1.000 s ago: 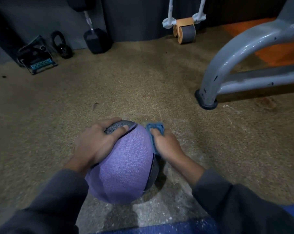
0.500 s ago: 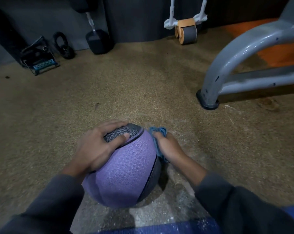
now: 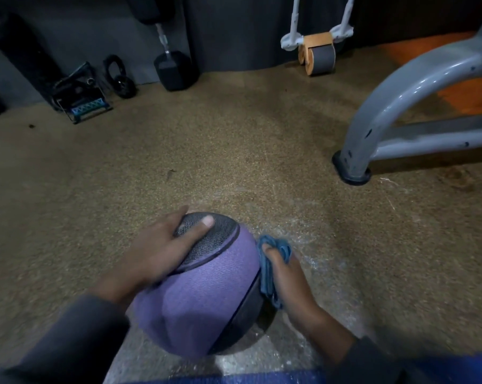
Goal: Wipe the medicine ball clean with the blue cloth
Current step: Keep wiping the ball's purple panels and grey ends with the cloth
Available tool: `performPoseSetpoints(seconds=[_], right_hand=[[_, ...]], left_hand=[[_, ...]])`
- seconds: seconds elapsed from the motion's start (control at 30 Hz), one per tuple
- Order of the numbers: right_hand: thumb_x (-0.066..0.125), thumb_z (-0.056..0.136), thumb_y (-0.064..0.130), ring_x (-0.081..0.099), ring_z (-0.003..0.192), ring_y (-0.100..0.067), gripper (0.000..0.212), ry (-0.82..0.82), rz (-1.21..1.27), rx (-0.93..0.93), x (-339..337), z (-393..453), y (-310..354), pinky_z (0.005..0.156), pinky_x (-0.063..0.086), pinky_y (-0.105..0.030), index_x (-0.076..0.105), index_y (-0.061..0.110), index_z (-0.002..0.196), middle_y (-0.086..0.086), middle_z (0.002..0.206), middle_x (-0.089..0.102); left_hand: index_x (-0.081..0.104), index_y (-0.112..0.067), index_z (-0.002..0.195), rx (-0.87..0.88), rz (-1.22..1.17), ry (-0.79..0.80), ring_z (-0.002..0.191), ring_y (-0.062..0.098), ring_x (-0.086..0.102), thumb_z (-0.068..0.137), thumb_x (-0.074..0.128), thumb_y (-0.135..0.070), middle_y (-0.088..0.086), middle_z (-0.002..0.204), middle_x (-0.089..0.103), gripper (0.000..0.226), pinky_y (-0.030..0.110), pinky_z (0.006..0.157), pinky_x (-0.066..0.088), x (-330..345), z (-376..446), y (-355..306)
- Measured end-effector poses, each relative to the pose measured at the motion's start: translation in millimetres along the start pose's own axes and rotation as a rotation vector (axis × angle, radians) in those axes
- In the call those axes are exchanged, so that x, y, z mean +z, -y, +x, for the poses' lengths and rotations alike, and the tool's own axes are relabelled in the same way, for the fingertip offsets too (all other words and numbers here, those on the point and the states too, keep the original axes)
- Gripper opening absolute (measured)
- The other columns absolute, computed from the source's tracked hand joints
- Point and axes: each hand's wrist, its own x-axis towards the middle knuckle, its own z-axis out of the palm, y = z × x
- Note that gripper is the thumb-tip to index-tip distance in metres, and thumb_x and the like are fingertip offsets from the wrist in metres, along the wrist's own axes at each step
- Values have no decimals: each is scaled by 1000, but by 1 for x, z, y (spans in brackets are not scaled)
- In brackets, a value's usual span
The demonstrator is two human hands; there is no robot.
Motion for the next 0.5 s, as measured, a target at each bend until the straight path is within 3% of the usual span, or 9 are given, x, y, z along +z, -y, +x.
performPoseSetpoints(seconds=[0.1,0.17,0.27,0.4,0.5], right_hand=[[49,95,56,71,89,-29,43,78,222,402,3,-12,-14,77,60,-45,69,20,105,-10,96,75],[47,95,58,68,93,-32,44,83,290,505,4,-11,-16,83,57,-51,66,21,107,-12,102,72],[42,98,54,64,90,-31,44,27,398,513,6,-8,-14,82,53,-48,67,18,102,-10,97,71],[40,99,49,67,93,-34,47,-46,489,461,3,-8,-23,75,53,-42,73,15,104,-13,99,75],[45,99,41,70,91,-34,41,-117,518,356,-11,-5,-26,73,54,-40,74,12,100,-14,96,76]], left_hand=[[52,-20,140,-217,1,-109,124,32,55,64,36,-93,10,138,59,107,40,103,40,4,9,-8],[60,-20,128,-232,69,-112,110,32,61,65,34,-94,9,122,67,100,38,93,46,6,15,-9],[62,-23,114,-178,142,-133,99,28,61,69,39,-91,6,111,68,84,37,90,48,10,14,-21],[61,-26,112,-52,200,-163,84,17,54,75,44,-85,-3,102,64,72,29,77,41,20,3,-42],[60,-28,124,31,144,-217,88,16,53,73,44,-87,-1,113,66,79,28,81,40,30,5,-45]])
